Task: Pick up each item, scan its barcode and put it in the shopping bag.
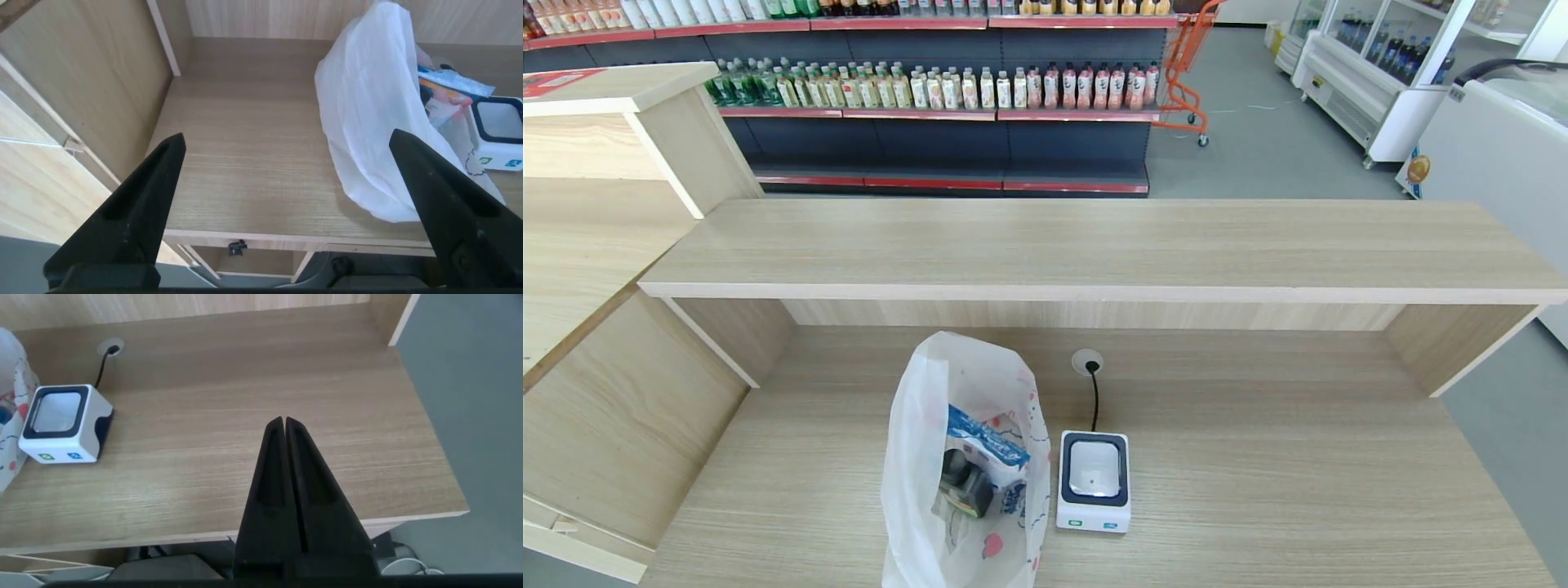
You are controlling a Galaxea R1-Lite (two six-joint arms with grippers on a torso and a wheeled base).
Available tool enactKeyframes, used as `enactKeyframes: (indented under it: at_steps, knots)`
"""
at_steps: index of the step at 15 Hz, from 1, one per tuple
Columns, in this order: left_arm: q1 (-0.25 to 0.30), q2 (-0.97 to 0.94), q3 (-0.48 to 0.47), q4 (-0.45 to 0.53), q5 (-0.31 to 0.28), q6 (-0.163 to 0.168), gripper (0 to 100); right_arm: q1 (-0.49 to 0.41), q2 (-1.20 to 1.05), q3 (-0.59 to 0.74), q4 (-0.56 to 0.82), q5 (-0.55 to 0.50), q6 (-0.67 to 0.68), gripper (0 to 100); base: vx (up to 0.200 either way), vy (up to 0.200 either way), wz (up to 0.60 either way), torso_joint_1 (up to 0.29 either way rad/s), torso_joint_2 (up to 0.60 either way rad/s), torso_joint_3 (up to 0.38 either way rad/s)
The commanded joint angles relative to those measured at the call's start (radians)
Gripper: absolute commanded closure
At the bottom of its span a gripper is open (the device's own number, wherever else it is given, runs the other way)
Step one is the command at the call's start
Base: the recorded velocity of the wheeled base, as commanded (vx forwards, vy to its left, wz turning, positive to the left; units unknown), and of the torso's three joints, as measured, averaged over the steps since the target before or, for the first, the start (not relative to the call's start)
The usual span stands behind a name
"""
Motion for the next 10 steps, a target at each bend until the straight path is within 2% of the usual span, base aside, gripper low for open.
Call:
enactKeyframes:
  at_steps: [1,10]
  knots:
    - [0.0,0.0,0.0,0.0,0.0,0.0,0,0.0,0.003,0.0,-0.001,0.0,0.0,100,0.0,0.0,0.0,0.0,0.0,0.0]
    - [0.0,0.001,0.0,0.0,0.0,0.0,0,0.0,0.003,0.0,-0.001,0.0,-0.008,100,0.0,0.0,0.0,0.0,0.0,0.0]
